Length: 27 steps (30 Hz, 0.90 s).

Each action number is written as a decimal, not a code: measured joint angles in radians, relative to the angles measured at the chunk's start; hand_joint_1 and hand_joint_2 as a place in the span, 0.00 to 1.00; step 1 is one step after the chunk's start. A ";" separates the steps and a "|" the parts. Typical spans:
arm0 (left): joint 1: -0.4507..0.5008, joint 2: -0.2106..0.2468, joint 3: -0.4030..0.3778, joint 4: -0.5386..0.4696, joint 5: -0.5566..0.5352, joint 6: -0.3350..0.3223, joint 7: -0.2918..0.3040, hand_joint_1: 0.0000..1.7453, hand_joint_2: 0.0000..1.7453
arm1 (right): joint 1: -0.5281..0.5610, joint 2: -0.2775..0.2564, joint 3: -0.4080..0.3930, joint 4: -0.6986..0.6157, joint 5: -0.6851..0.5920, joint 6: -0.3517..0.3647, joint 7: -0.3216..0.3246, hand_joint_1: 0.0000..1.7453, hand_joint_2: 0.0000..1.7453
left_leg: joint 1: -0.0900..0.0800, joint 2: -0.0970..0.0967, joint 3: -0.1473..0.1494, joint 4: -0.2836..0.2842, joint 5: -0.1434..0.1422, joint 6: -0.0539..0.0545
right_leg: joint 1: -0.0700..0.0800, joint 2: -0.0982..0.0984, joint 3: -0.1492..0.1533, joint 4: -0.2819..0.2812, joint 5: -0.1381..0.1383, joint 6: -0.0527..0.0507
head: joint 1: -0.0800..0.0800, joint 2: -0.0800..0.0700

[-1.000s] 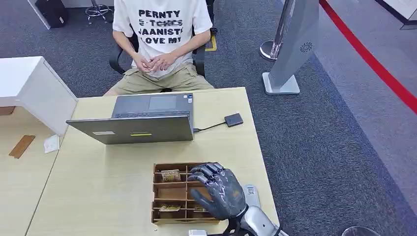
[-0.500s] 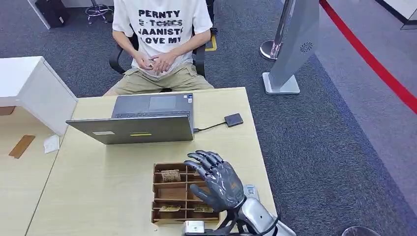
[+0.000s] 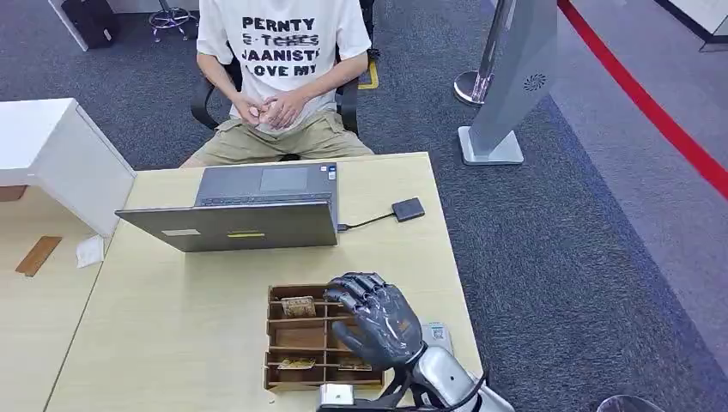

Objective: Pass the card to the sensor for recognition and then transmit it.

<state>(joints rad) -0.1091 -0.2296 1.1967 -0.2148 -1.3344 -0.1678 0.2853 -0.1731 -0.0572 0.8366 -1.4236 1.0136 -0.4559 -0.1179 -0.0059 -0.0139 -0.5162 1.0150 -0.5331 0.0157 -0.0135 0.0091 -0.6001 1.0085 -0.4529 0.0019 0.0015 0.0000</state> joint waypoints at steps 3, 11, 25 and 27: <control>0.000 0.000 0.000 0.000 0.000 0.000 0.000 0.00 0.00 | 0.000 0.003 0.000 0.013 0.003 0.003 0.000 0.40 1.00 | 0.000 0.000 0.000 0.000 0.000 0.000 | 0.000 0.000 0.000 0.000 0.000 0.000 | 0.000 0.000; 0.000 0.000 0.000 0.000 0.000 0.000 0.005 0.00 0.00 | 0.000 0.003 0.000 0.040 0.018 0.003 0.009 0.41 1.00 | 0.000 0.000 0.000 0.000 0.000 0.000 | 0.000 0.000 0.000 0.000 0.000 0.000 | 0.000 0.000; 0.000 -0.001 0.000 0.000 0.011 0.005 0.003 0.00 0.00 | 0.000 0.003 -0.029 0.080 0.050 -0.002 0.032 0.51 1.00 | 0.000 0.000 0.000 0.000 0.000 0.000 | 0.000 0.000 0.000 0.000 0.000 0.000 | 0.000 0.000; 0.001 -0.005 0.000 0.000 0.021 0.020 -0.002 0.00 0.00 | 0.003 0.003 -0.043 0.085 0.067 -0.011 0.045 0.52 1.00 | 0.000 0.000 0.000 0.000 0.000 0.000 | 0.000 0.000 0.000 0.000 0.000 0.000 | 0.000 0.000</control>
<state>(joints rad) -0.1086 -0.2342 1.1967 -0.2148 -1.3134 -0.1476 0.2830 -0.1701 -0.0538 0.7934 -1.3382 1.0808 -0.4670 -0.0725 -0.0060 -0.0139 -0.5159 1.0151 -0.5331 0.0157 -0.0135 0.0091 -0.6001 1.0085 -0.4529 0.0019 0.0011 0.0000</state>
